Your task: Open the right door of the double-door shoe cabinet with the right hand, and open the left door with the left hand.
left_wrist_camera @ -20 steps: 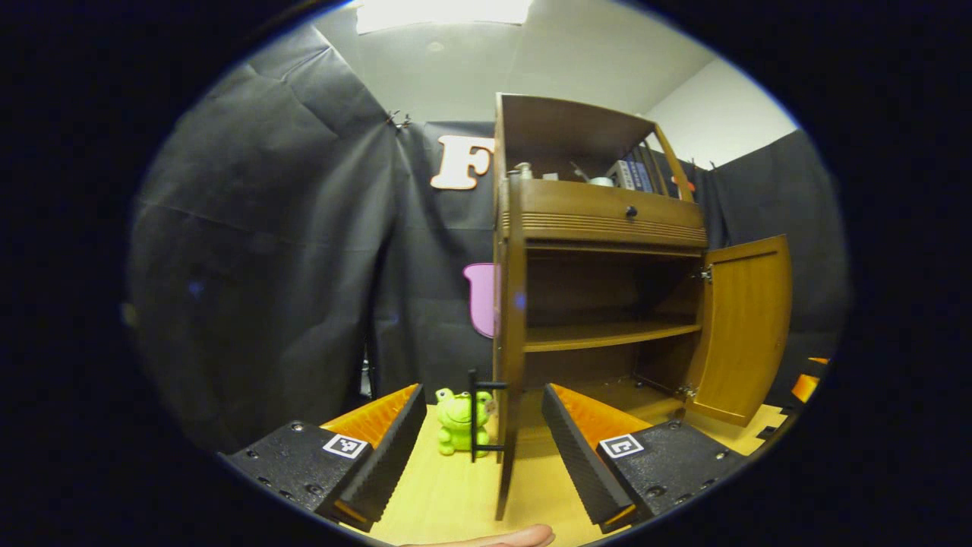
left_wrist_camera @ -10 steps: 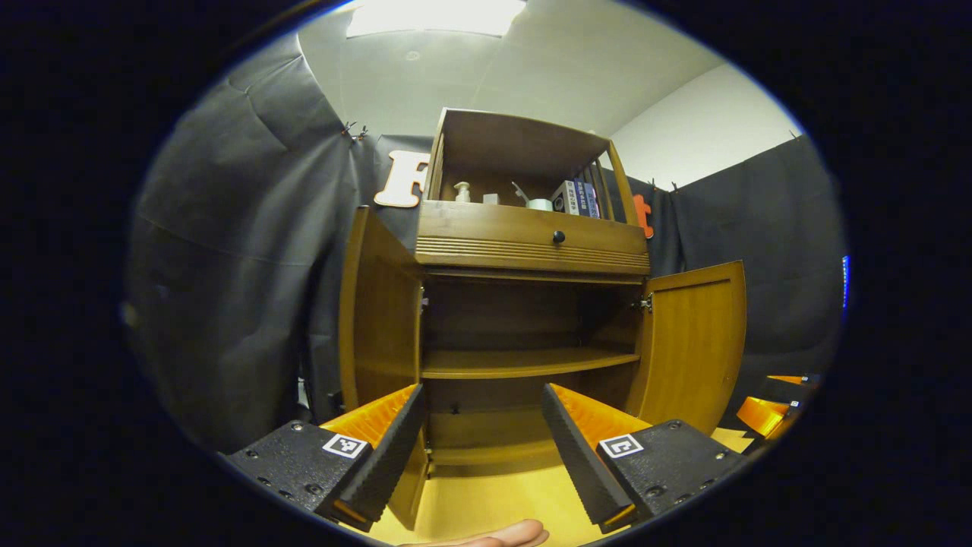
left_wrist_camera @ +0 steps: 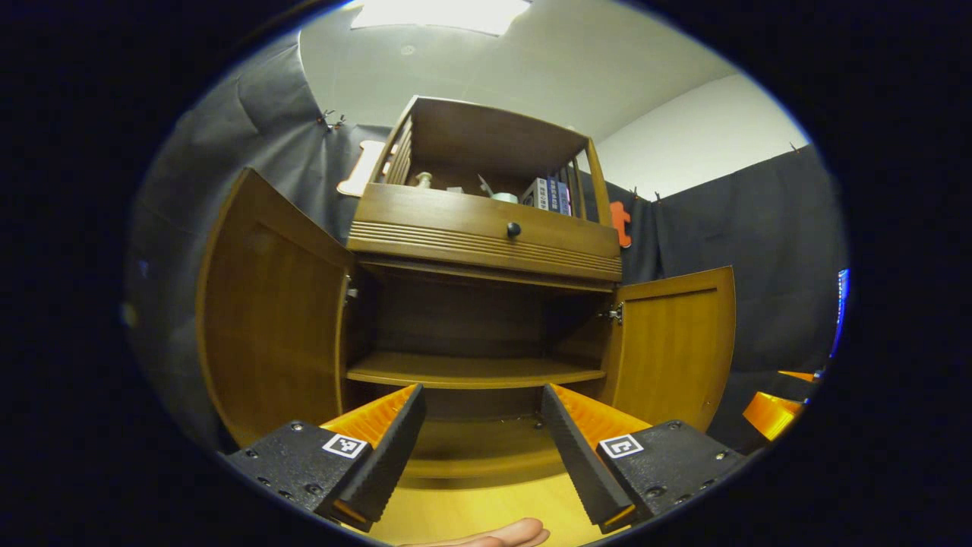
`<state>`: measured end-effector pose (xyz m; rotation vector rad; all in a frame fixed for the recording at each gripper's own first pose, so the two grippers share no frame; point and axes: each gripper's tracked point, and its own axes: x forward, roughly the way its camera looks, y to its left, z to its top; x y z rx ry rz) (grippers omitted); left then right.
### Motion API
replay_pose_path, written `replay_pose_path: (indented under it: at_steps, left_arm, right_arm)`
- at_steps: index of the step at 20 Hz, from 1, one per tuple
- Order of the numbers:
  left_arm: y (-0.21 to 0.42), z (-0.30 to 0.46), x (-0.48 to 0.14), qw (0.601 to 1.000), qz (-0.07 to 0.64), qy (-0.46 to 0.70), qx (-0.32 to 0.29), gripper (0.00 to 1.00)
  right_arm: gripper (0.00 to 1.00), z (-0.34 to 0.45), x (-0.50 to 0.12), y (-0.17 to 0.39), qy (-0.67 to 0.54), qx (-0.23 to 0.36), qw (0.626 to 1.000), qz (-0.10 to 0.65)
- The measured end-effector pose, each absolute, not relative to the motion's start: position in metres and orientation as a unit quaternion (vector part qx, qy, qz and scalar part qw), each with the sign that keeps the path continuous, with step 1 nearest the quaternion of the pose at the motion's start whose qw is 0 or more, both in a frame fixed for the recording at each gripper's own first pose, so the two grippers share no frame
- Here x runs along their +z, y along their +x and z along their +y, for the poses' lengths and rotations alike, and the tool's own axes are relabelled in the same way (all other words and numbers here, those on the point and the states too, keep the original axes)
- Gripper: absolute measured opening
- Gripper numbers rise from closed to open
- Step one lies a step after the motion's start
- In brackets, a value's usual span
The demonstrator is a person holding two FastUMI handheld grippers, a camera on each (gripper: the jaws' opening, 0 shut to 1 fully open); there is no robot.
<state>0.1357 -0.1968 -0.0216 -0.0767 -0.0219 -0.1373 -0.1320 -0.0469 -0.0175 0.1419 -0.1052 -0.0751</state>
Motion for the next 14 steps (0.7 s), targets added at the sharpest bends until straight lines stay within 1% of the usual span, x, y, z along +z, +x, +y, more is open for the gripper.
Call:
replay_pose_path:
  at_steps: [1, 2, 3, 4, 5, 6, 7, 8, 9, 10, 12, 13, 14]
  left_arm:
    - [0.142, -0.204, -0.024, 0.996, -0.010, -0.037, -0.075, 0.92]
    - [0.145, -0.210, -0.026, 0.996, -0.009, -0.033, -0.080, 0.95]
    - [0.150, -0.216, -0.030, 0.996, -0.009, -0.028, -0.085, 0.92]
    - [0.153, -0.223, -0.031, 0.995, -0.012, -0.018, -0.094, 0.95]
    - [0.157, -0.228, -0.035, 0.995, -0.009, -0.011, -0.101, 0.92]
    - [0.160, -0.232, -0.039, 0.994, -0.006, -0.006, -0.108, 0.95]
    - [0.163, -0.236, -0.044, 0.994, -0.001, -0.001, -0.111, 0.95]
    - [0.165, -0.236, -0.049, 0.994, 0.008, 0.002, -0.108, 0.92]
    - [0.166, -0.239, -0.053, 0.994, 0.014, 0.003, -0.109, 0.95]
    - [0.166, -0.242, -0.055, 0.994, 0.016, 0.005, -0.110, 0.96]
    - [0.168, -0.246, -0.058, 0.993, 0.016, 0.023, -0.117, 0.95]
    - [0.169, -0.246, -0.057, 0.993, 0.012, 0.030, -0.117, 0.93]
    - [0.170, -0.243, -0.057, 0.993, 0.012, 0.027, -0.114, 0.96]
  right_arm:
    - [0.98, -0.049, -0.019, -0.129, 0.071, -0.043, 0.995, -0.051]
    - [0.94, -0.050, -0.020, -0.125, 0.072, -0.046, 0.995, -0.049]
    - [0.98, -0.048, -0.021, -0.120, 0.071, -0.046, 0.995, -0.046]
    - [1.00, -0.045, -0.023, -0.115, 0.070, -0.046, 0.996, -0.043]
    - [0.98, -0.043, -0.024, -0.110, 0.071, -0.045, 0.996, -0.042]
    - [0.98, -0.038, -0.025, -0.106, 0.071, -0.041, 0.996, -0.040]
    - [0.99, -0.033, -0.026, -0.100, 0.071, -0.037, 0.996, -0.038]
    - [0.99, -0.030, -0.031, -0.096, 0.071, -0.036, 0.996, -0.033]
    - [0.98, -0.026, -0.036, -0.092, 0.068, -0.037, 0.997, -0.025]
    - [0.98, -0.021, -0.043, -0.089, 0.062, -0.037, 0.997, -0.015]
    - [0.98, -0.010, -0.058, -0.084, 0.050, -0.036, 0.998, 0.009]
    - [0.98, -0.006, -0.065, -0.084, 0.044, -0.036, 0.998, 0.025]
    - [0.99, -0.004, -0.072, -0.088, 0.039, -0.041, 0.998, 0.033]
